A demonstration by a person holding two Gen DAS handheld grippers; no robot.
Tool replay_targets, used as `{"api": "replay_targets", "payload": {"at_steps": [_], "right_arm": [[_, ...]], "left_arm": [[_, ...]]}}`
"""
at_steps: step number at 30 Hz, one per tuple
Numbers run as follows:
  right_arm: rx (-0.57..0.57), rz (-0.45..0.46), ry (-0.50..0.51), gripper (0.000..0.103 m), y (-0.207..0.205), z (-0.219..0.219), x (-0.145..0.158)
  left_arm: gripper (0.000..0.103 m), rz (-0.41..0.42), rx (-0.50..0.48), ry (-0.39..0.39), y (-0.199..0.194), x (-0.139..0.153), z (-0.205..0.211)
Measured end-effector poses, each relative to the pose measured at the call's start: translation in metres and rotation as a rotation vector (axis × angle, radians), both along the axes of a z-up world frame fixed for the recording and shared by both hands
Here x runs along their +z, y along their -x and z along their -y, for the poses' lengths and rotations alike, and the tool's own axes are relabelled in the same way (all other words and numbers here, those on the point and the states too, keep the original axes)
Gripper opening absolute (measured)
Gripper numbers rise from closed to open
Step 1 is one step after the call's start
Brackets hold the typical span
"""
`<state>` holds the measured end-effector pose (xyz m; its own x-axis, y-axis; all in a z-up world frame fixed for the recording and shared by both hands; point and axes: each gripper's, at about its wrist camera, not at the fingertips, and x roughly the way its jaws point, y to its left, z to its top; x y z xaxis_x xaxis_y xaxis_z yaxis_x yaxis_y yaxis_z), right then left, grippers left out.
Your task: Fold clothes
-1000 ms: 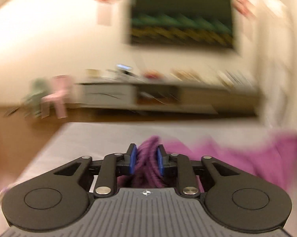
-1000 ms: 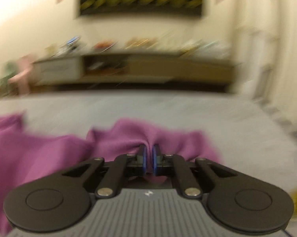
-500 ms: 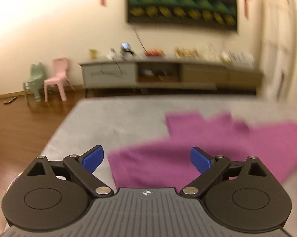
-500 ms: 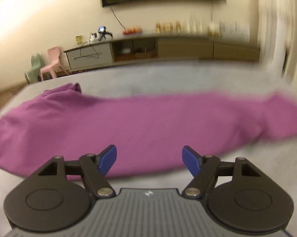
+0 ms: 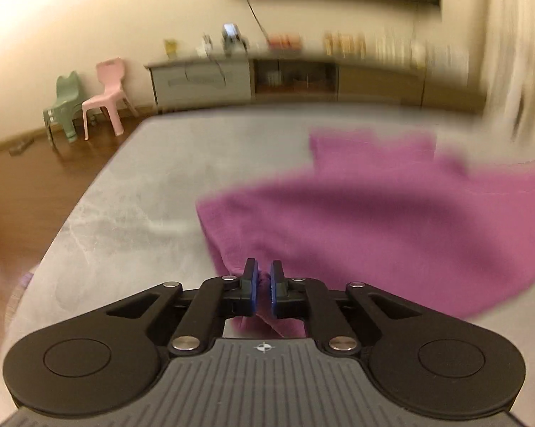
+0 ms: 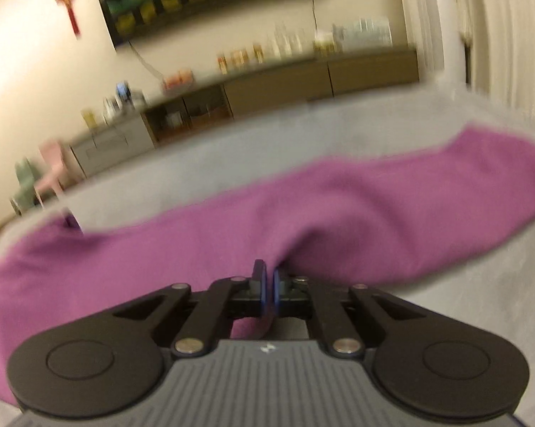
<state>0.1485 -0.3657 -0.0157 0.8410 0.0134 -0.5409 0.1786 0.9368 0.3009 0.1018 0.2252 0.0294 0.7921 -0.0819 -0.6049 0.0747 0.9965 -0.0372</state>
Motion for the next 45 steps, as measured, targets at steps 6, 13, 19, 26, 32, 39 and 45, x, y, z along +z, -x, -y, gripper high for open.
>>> {"api": "replay_targets", "payload": {"at_steps": [6, 13, 19, 26, 32, 39, 45], "right_arm": [[0.02, 0.305, 0.095, 0.004, 0.039, 0.002, 0.115], [0.027, 0.35, 0.243, 0.004, -0.06, -0.026, 0.224], [0.07, 0.036, 0.251, 0.035, -0.187, -0.075, 0.176], [0.185, -0.102, 0.103, 0.07, -0.113, -0.067, 0.071], [0.183, -0.216, -0.001, 0.074, -0.056, -0.052, 0.008], [0.249, -0.157, -0.191, 0.074, -0.058, -0.057, -0.011], [0.267, -0.091, -0.347, 0.079, -0.052, -0.054, -0.007]], "left_arm": [[0.003, 0.274, -0.043, 0.41, 0.027, 0.076, -0.033], [0.0, 0.43, 0.133, 0.449, -0.055, 0.162, -0.05], [0.0, 0.24, 0.046, 0.124, -0.13, 0.102, -0.002], [0.064, 0.229, -0.713, -0.254, 0.018, -0.017, 0.13], [0.098, 0.193, -1.071, -0.497, 0.067, -0.084, 0.202], [0.019, -0.009, -1.041, -0.322, 0.026, -0.101, 0.202], [0.004, 0.032, -0.94, -0.211, 0.033, -0.056, 0.187]]}}
